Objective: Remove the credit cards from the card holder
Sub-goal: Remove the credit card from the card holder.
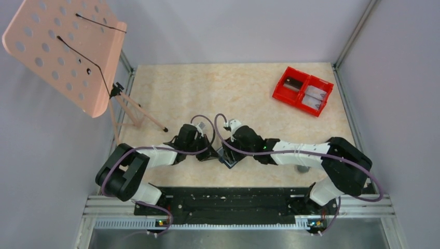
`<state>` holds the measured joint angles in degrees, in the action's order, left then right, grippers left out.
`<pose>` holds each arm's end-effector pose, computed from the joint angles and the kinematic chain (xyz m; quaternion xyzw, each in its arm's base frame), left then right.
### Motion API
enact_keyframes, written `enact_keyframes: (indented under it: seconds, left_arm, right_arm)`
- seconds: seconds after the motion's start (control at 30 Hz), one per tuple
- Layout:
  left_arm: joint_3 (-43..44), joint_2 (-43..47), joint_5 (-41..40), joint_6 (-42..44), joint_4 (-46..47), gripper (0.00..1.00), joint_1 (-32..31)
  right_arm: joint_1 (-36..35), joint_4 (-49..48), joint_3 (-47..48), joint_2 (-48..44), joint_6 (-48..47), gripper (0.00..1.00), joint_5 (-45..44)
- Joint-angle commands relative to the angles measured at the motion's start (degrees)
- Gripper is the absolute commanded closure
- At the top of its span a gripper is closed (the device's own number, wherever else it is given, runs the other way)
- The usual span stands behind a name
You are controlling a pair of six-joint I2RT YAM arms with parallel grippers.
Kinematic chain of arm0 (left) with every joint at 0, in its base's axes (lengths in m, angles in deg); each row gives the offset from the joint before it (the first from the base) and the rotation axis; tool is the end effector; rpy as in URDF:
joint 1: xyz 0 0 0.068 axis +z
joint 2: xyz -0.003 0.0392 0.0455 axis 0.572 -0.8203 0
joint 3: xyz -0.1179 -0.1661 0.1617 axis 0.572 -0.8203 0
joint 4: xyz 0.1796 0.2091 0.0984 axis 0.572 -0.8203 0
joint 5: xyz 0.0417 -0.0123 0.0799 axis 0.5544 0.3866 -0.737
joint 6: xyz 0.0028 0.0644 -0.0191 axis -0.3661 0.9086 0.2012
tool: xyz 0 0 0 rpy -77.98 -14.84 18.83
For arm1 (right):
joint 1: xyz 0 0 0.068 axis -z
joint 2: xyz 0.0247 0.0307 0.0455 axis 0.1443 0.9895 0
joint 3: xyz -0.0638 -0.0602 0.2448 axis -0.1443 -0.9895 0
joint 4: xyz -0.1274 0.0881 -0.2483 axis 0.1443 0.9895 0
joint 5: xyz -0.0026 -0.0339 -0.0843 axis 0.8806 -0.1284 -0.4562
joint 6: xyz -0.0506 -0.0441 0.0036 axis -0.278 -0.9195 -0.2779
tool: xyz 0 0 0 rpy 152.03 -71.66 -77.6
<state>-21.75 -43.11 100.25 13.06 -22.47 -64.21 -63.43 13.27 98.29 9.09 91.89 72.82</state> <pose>0.2313 -0.1584 0.0770 -0.0779 0.8979 -0.4087 0.1437 0.1977 0.2854 0.1375 -0.2677 0.8704 0.2622 0.3193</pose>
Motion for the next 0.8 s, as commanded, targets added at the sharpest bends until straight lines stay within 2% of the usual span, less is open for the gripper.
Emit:
enact_keyframes:
  seconds: [0.0, 0.27, 0.77]
  left_arm:
    - [0.6, 2.1, -0.9, 1.2, -0.2, 1.00, -0.1]
    - [0.4, 3.1, -1.7, 1.9, -1.4, 1.00, -0.1]
    - [0.0, 4.4, -1.1, 1.4, -0.5, 1.00, -0.1]
  right_arm:
    - [-2.0, -3.5, -0.1, 0.7, -5.4, 0.39, -5.4]
    - [-4.9, -2.6, -0.7, 0.8, -9.7, 0.36, -9.4]
    - [-5.4, -3.0, -1.7, 3.4, -9.8, 0.36, -9.6]
